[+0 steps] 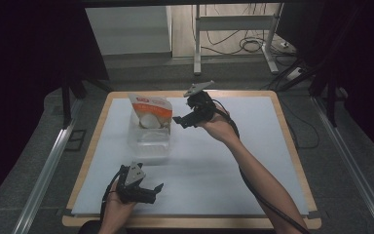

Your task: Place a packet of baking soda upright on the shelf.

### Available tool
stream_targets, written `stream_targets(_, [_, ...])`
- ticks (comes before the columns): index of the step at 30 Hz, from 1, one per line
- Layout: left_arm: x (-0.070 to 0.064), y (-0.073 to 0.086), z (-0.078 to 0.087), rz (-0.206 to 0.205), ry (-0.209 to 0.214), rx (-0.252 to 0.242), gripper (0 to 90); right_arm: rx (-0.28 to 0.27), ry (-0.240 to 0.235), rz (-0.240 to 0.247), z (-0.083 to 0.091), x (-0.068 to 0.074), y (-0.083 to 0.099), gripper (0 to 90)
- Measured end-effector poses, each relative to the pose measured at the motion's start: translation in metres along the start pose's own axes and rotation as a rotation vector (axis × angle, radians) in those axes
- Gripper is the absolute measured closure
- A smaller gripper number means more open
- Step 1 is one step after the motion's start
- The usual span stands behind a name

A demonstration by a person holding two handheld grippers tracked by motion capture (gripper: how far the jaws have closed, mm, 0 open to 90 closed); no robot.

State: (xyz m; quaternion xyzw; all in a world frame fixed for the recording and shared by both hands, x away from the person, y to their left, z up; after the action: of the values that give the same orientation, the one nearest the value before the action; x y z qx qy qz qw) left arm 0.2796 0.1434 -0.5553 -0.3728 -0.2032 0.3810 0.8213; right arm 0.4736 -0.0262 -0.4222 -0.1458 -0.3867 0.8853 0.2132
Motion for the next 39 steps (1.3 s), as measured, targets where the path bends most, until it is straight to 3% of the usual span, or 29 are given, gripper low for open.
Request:
stream_targets(8, [0.0, 0.0, 0.0, -0.001, 0.0, 0.002, 0.0, -0.012, -0.008, -0.028, 0.005, 0.004, 0.013, 4.0])
stream_targets(14, [0.0, 0.0, 0.0, -0.004, -0.001, 0.003, 0.0, -0.008, -0.007, -0.014, 0.009, 0.01, 0.026, 3.6])
stream_targets(27, [-0.001, 0.0, -0.001, -0.007, -0.002, 0.007, 0.0, -0.021, -0.028, -0.034, 0.015, 0.021, 0.053, 3.4])
stream_targets(39, [-0.002, 0.0, -0.001, -0.009, -0.002, 0.007, 0.0, -0.017, -0.013, -0.048, 0.028, 0.025, 0.088, 3.4])
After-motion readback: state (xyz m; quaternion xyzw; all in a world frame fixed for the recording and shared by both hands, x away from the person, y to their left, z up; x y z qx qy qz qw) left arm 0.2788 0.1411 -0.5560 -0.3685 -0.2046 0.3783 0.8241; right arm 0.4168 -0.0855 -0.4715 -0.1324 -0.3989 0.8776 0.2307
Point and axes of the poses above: each handheld gripper's, and its own axes: z roughly backward along the jaws, y roughly out of its underside, x roughly to its left, the point moved 5 cm from there along -z, roughly forward along the jaws, and after that the axes turned 4 degrees about x, right-handed, at the moved point
